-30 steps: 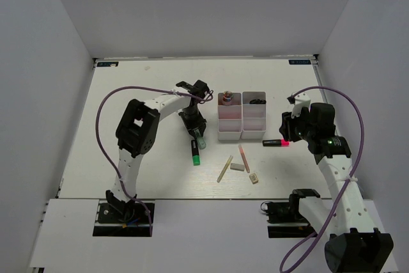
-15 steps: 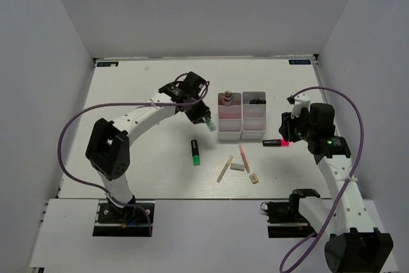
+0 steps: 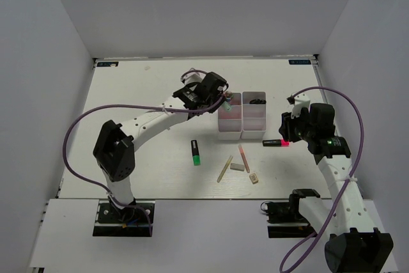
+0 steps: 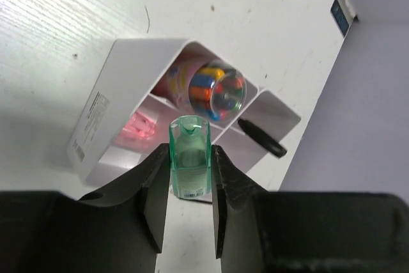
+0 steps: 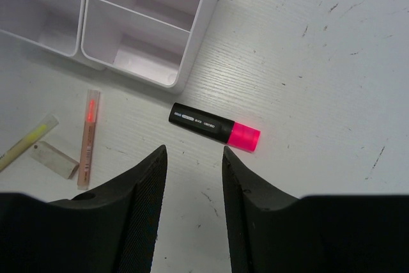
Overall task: Sort the stationery into containers
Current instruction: Place the stationery in the storage box.
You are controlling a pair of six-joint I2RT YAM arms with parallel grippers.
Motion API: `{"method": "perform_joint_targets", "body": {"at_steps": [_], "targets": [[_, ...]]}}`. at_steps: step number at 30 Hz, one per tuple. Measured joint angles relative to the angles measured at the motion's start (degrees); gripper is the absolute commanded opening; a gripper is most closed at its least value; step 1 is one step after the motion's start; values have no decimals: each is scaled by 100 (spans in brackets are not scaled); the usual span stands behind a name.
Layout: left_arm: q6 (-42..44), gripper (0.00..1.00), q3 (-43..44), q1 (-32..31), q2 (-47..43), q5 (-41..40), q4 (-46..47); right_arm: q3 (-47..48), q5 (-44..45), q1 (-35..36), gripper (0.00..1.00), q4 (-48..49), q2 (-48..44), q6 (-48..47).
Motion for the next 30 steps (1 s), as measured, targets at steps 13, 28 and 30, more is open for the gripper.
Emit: {"method": "perform_joint_targets", "body": {"at_steps": [13, 28, 30], "targets": [[-315, 0, -120, -105, 411, -518, 601, -31, -2, 0, 44, 2, -55, -2], [-170, 0, -330, -382, 474, -960, 1003, -31, -11, 0, 44, 2, -55, -2], [-140, 0, -343, -426, 479, -1032, 1058, -31, -13, 0, 44, 4, -55, -2]]}}
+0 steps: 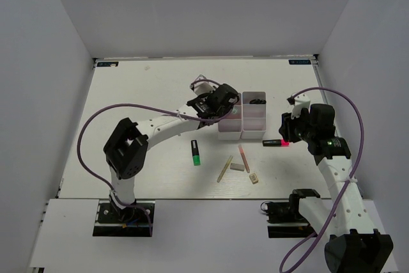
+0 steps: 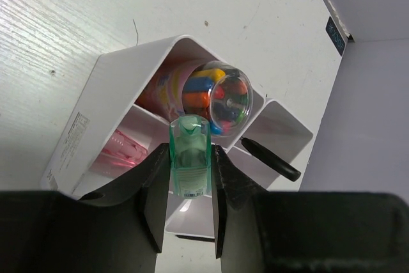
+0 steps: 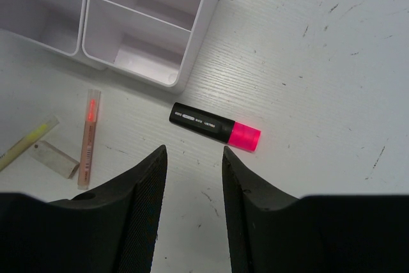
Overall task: Sort the stationery into containers
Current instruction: Place the stationery in the storage box.
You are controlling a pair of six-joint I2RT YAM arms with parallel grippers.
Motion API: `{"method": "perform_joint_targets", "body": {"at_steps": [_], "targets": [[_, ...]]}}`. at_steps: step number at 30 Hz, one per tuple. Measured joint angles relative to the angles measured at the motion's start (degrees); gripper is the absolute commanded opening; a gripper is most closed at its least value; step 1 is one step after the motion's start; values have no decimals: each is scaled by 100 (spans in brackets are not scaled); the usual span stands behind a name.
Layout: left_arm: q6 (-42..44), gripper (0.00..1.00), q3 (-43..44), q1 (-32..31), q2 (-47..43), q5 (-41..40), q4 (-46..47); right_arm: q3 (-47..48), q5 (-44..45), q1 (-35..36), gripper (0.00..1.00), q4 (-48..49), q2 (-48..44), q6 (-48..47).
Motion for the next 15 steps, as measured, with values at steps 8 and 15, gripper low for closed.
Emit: {"method": "perform_joint_targets", "body": {"at_steps": [8, 15], "targets": [[52, 0, -107, -57, 87, -225, 166, 0, -2, 0, 44, 0, 0, -2], [63, 0, -251, -57, 111, -358, 190, 0, -4, 0, 44, -2, 0, -4]]}}
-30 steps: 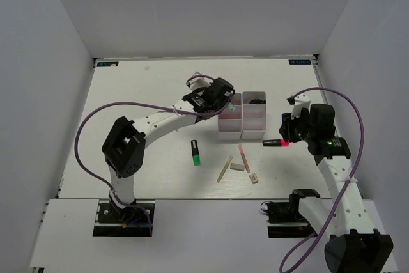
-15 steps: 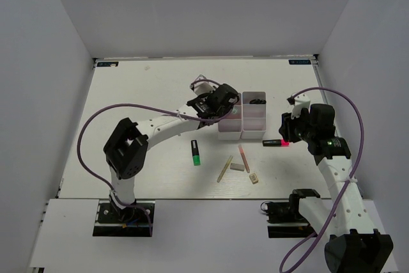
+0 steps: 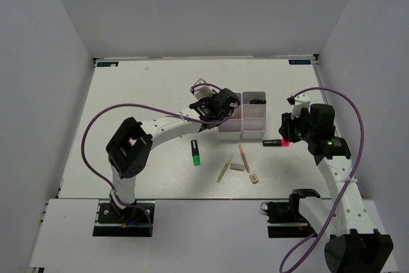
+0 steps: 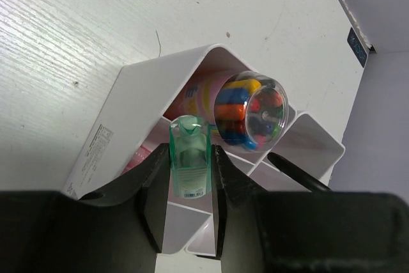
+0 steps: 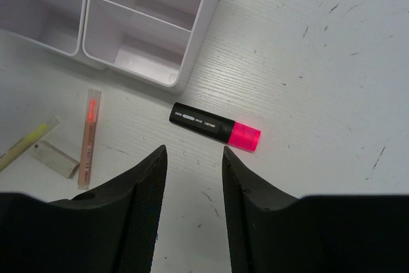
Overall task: Sort the stationery into containers
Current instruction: Place the stationery in the storage box.
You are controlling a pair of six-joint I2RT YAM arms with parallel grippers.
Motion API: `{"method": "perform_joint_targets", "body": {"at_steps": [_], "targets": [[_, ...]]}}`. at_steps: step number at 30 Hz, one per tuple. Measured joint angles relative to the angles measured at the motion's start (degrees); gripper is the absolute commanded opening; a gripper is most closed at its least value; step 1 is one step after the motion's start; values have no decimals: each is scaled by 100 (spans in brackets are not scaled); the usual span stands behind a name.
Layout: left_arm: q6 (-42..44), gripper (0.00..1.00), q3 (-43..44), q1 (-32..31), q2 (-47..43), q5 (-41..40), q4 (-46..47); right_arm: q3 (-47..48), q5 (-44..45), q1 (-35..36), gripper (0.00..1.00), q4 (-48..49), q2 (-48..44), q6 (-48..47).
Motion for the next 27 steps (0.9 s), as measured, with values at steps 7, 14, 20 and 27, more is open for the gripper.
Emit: {"method": "perform_joint_targets", "body": {"at_steps": [7, 14, 20, 27], "targets": [[57, 2, 0, -37, 116, -85, 28, 0, -2, 0, 44, 2, 0, 0], [125, 39, 20, -72, 251, -118, -9, 0, -2, -4, 52, 0, 0, 2], [219, 53, 31, -103, 254, -129, -11, 0, -22, -4, 52, 0, 0, -9], [376, 47, 192, -105, 254, -120, -2, -2, -24, -4, 48, 0, 0, -9]]}}
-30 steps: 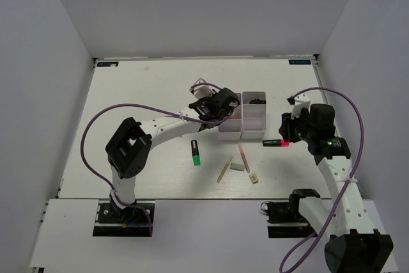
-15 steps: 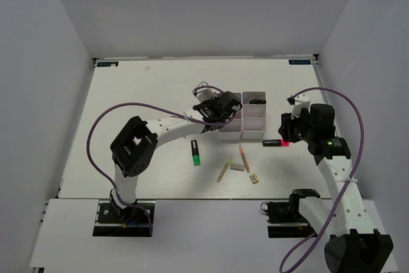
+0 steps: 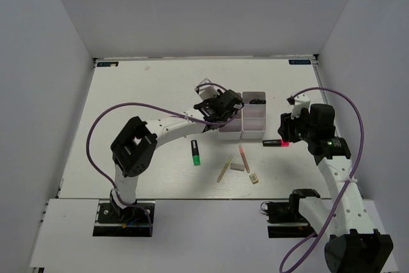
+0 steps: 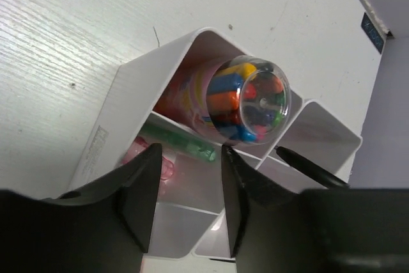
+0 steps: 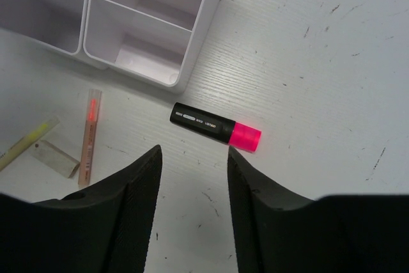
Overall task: Sort the stationery into containers
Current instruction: Place the stationery in the storage box.
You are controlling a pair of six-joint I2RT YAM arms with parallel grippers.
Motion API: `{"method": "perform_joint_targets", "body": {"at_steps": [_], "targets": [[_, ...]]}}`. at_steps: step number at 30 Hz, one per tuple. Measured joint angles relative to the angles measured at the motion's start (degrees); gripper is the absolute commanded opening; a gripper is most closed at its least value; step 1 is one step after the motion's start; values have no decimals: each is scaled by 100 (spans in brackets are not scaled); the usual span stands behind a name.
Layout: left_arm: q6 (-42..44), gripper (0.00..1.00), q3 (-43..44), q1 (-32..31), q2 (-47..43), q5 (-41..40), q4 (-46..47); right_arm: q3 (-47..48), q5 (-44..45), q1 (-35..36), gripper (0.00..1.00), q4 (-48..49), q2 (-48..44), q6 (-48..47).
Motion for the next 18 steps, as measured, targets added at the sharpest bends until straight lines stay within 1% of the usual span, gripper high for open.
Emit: {"method": "perform_joint_targets", "body": {"at_steps": [1, 2, 3, 5, 6, 7, 8, 9, 10, 11, 12, 13, 14, 16, 17, 18], "targets": [[13, 43, 9, -13, -2, -2, 9, 0, 2, 0, 42, 0, 0, -11], [57, 38, 9, -24, -11, -4, 22, 0, 4, 0, 11, 0, 0, -22], [120, 25, 9, -37, -24, -7, 24, 0, 9, 0, 0, 2, 0, -55], [365, 11, 9, -83, -87, -7, 7, -7, 35, 0, 0, 7, 0, -59], [577, 0, 9, -127, -164, 15, -44, -28, 61, 0, 0, 20, 0, -87], [793, 0, 7, -166, -260, 59, -98, -76, 66, 0, 0, 48, -2, -153], [1091, 0, -4, -210, -411, 133, -208, -109, 57, 0, 6, 44, 4, -247], [1375, 0, -26, -249, -619, 258, -356, -125, 0, 0, 41, -13, 39, -393], [1744, 17, -116, -273, -903, 387, -476, -122, -101, -2, 54, -96, 101, -551], [2109, 36, -238, -297, -1244, 546, -616, -109, -197, -2, 72, -221, 179, -787], [2430, 59, -382, -306, -1611, 743, -761, -72, -323, -7, 90, -404, 291, -1049], [2697, 76, -527, -295, -1956, 898, -951, -2, -461, -9, 91, -614, 437, -1316], [2922, 80, -686, -214, -2363, 1119, -1266, 85, -575, -13, 91, -822, 632, -1655], [3359, 88, -951, 57, -2959, 1484, -1746, 227, -750, -33, 87, -1130, 1003, -2315], [3550, 90, -1130, 251, -3213, 1631, -1915, 249, -782, -59, 84, -1211, 1167, -2621], [3713, 90, -1342, 444, -3442, 1816, -2140, 254, -807, -96, 69, -1274, 1300, -2944]]}}
